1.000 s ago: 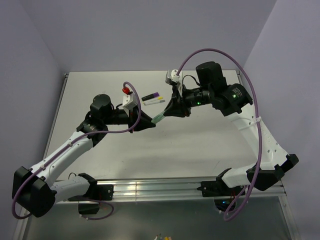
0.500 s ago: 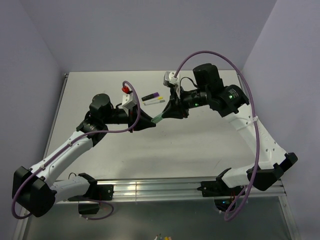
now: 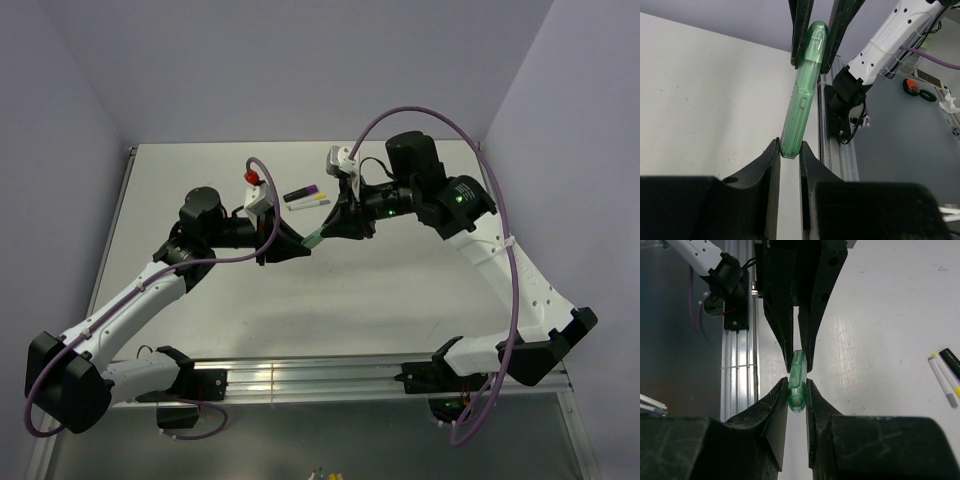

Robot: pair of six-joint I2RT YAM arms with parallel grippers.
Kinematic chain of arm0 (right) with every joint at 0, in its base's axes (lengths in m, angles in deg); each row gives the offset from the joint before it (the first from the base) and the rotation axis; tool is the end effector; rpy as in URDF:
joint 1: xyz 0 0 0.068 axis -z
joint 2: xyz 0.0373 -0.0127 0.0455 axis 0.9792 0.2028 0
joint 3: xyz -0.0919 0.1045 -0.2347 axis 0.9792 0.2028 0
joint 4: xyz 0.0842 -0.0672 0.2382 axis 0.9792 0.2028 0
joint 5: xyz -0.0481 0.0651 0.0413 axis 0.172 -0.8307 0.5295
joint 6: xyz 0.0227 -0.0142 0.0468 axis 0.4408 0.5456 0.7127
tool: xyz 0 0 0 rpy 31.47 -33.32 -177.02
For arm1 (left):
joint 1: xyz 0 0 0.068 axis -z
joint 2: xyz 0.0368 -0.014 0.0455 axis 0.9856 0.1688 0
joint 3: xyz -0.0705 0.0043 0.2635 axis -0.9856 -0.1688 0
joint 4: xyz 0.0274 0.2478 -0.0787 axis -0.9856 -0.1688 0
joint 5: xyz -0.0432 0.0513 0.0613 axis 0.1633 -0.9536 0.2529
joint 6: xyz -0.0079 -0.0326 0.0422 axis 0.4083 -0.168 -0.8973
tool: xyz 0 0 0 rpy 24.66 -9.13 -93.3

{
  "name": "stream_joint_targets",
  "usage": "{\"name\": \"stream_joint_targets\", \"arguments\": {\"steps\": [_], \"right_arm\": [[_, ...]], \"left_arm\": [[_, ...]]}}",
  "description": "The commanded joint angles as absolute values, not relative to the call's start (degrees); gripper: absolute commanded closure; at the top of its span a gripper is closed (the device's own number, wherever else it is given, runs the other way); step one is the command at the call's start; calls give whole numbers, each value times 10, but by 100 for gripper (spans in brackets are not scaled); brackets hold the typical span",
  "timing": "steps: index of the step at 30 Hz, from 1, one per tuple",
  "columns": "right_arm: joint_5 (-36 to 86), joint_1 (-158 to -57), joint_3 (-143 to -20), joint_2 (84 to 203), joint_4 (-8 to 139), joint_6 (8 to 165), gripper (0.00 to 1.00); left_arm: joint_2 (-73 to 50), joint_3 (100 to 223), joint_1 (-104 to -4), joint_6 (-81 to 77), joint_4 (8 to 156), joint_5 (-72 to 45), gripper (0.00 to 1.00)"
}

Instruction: Insert the pens into the pen caps

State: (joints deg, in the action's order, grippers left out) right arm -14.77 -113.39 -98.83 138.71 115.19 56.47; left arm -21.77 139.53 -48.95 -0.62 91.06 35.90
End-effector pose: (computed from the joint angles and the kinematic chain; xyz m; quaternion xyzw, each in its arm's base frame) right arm 0.1930 0.1679 0.4458 -0.5584 0.6101 0.3989 0.3960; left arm 0.1999 -0.1569 0.3451 0.4286 0.5746 -0.5532 0.4243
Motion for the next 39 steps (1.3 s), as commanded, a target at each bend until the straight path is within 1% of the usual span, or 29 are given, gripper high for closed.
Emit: {"name": "stream_joint_targets", "arguments": {"steps": [1, 22, 27, 32, 38, 39], "right_arm": [[-158, -1167, -954, 1405, 1161, 567, 100], [-144, -1198, -875, 1424, 1150, 565, 100], [-133, -1198, -888, 1423, 1152, 567, 100], [-109, -1193, -922, 1425, 1152, 573, 100], [-103, -1164, -941, 1431, 1152, 580, 100], [-105, -1153, -946, 1431, 1153, 582, 98]], "left_arm": [[-229, 1423, -482, 26, 1042, 373, 100], [-223, 1448, -481, 60, 1095, 360, 100], [-223, 1445, -481, 49, 1075, 357, 100], [-232, 1440, -483, 34, 1018, 340, 100], [-254, 1433, -486, 24, 1001, 331, 100], [-254, 1438, -486, 11, 979, 328, 100]]}}
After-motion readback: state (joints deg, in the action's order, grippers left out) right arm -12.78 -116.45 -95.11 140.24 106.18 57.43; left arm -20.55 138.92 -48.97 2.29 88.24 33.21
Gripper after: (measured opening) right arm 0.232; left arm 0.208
